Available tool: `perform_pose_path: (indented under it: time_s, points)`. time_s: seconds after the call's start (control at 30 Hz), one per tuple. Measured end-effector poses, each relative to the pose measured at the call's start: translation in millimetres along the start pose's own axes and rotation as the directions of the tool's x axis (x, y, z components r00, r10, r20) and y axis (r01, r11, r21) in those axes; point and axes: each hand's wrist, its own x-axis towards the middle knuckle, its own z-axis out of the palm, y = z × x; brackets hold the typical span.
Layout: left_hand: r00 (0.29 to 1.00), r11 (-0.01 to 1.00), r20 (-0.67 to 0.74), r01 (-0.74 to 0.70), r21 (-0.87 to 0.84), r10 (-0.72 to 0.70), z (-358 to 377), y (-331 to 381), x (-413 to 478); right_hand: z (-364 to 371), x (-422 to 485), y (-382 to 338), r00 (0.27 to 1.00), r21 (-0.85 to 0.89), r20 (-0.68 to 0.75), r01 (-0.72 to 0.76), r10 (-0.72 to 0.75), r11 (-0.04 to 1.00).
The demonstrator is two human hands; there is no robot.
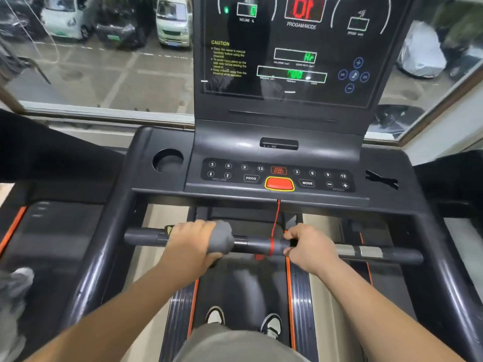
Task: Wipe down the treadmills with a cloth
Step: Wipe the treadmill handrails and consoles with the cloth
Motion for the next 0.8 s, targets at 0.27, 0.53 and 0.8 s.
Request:
perform_pose_path:
  time_s: [0.27,0.53,0.8]
  points:
    - [0.991,0.993,-0.071,-0.117,-0.020,0.116,30,100,21,-7,-2,-2,0.997,0.116,0.024,0.071,-0.075,0.991]
    - [0.969,0.996,-0.246,0.004,0.092,0.019,-4,-67,-48,25,-1,-84,0.907,0.140,-0.095,0.420,-0.410,0.897]
    - [0.963,0.905,-0.071,0.216,-0.365,-0.259,3,16,-69,44,2,-135,0.909,0.115,0.043,0.407,-0.414,0.906]
